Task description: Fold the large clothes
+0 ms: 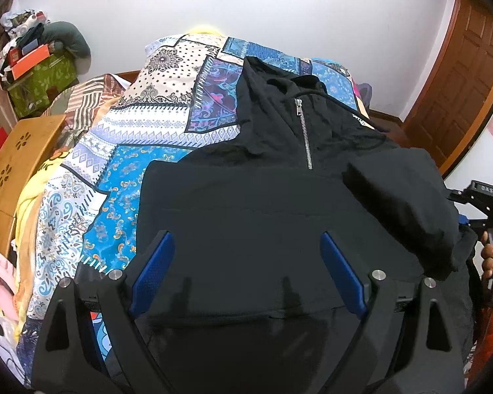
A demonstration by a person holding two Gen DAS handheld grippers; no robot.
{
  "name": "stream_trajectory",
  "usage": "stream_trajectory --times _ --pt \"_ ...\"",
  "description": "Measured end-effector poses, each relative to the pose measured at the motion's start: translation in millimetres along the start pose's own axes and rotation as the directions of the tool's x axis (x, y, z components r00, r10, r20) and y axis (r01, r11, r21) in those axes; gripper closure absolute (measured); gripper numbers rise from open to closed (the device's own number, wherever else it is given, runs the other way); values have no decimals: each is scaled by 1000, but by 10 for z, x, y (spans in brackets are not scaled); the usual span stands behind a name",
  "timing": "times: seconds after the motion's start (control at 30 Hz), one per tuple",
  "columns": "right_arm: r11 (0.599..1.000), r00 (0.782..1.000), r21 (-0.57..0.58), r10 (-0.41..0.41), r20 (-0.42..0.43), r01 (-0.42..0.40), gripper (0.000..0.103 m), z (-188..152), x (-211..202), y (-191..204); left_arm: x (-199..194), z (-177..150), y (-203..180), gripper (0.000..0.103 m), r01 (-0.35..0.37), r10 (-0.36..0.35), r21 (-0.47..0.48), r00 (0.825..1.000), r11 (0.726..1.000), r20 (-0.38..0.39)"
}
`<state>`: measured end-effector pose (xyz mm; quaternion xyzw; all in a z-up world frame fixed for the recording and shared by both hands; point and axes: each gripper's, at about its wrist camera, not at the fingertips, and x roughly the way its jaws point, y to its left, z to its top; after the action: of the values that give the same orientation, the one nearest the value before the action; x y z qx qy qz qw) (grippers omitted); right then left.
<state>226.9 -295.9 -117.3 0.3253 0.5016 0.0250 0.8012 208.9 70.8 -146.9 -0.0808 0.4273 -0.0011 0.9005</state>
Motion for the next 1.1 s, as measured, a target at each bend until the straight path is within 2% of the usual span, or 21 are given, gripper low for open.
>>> stream_trajectory --times 0.1,0.2,0.33,0.47,0.7,0.83,0.93,0.97,1.0,1.1 --pt "998 998 -34 -51 41 52 86 -32 -113 99 -10 4 -2 13 5 -5 1 1000 1000 3" --pt "995 996 -91 -23 90 31 93 -62 -321 230 -79 8 0 13 12 -12 7 1000 1000 22" --pt "985 992 -169 43 122 -22 94 -112 -568 536 -164 20 9 13 23 -23 3 999 1000 37" --pt "956 984 -291 91 156 -43 94 -273 -764 1002 -293 1 85 13 27 -26 -11 998 1000 59" --pt "879 979 -460 185 81 -128 94 -722 -655 1755 -624 -56 388 13 4 2 -61 994 998 108" --pt "827 979 -533 205 -11 -179 90 -1008 -483 2074 -759 -144 585 13 -16 27 -100 993 995 112" --pt "783 973 -579 208 -98 -226 70 -1195 -377 2221 -820 -233 737 12 -17 32 -141 994 990 104" --pt "774 972 -589 209 -109 -233 56 -1234 -372 2234 -834 -264 781 12 -15 31 -155 995 988 100" --pt "768 971 -596 214 -107 -235 49 -1248 -370 2246 -844 -299 826 12 -14 31 -171 995 985 95" --pt "761 980 -626 200 -17 -167 48 -1288 -446 2204 -840 -387 910 12 -7 24 -207 996 978 80"
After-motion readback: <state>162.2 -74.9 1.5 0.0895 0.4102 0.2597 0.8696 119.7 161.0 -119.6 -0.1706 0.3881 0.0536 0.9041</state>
